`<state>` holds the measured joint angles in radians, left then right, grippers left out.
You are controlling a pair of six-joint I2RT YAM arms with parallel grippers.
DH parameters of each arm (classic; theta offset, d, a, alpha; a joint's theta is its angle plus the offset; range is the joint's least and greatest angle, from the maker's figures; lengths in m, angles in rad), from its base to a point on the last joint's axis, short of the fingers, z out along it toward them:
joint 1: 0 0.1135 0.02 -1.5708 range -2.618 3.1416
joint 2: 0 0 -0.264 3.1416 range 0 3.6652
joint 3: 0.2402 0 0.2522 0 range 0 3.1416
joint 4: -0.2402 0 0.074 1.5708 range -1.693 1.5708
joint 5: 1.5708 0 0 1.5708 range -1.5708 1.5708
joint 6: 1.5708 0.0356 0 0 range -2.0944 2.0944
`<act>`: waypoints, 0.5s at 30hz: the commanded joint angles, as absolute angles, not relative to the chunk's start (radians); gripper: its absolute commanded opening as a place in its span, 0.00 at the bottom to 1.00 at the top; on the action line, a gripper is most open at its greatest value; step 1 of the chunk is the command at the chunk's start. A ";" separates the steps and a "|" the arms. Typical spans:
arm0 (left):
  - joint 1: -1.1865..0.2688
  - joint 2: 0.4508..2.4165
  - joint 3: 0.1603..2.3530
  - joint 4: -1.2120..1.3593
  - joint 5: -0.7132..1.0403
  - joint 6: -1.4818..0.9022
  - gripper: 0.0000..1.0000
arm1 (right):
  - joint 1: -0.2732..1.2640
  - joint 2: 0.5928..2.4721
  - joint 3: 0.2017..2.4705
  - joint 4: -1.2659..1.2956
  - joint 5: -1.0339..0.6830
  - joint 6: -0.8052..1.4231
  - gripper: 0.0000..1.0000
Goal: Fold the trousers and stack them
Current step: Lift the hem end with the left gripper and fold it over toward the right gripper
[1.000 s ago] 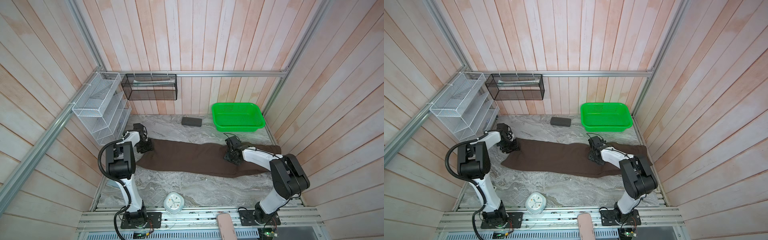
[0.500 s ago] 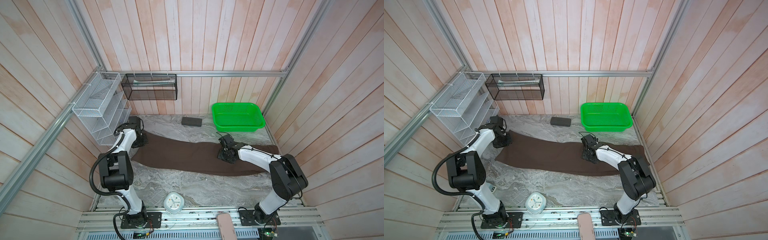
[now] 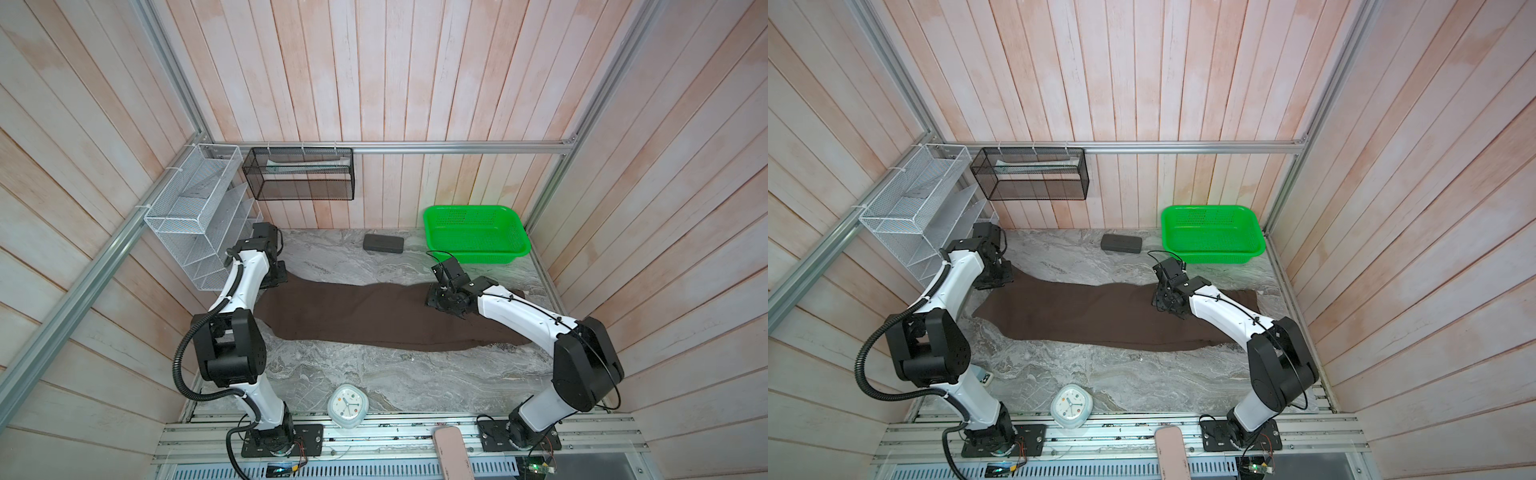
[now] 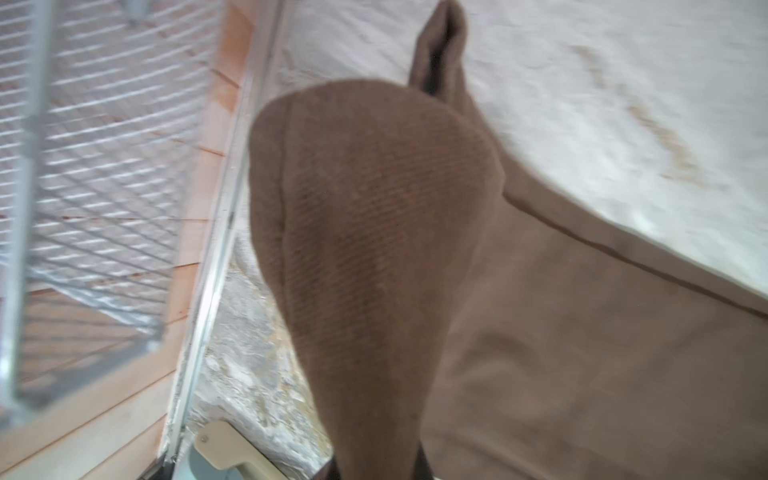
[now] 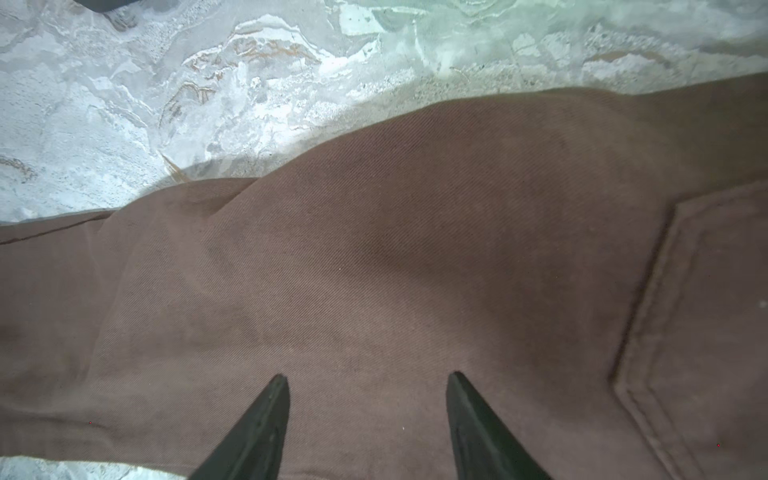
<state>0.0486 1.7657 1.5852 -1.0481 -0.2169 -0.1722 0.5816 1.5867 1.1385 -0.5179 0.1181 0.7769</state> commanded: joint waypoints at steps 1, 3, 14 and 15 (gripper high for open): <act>-0.070 1.762 1.626 -1.097 -0.114 -0.266 0.00 | 0.572 1.555 1.146 -0.560 0.148 0.766 0.62; -0.148 1.767 1.632 -1.101 -0.104 -0.319 0.00 | 0.565 1.541 1.141 -0.563 0.155 0.768 0.62; -0.490 1.931 1.737 -1.028 -0.027 -0.556 0.00 | 0.495 1.411 1.088 -0.558 0.209 0.759 0.61; -0.509 1.956 1.757 -1.023 -0.020 -0.569 0.00 | 0.486 1.403 1.083 -0.561 0.209 0.756 0.62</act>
<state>-0.4660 1.9110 1.7027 -1.0508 -0.0547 -0.4820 0.5056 1.4296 1.1049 -0.5392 0.1715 0.7753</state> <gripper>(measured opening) 0.080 0.617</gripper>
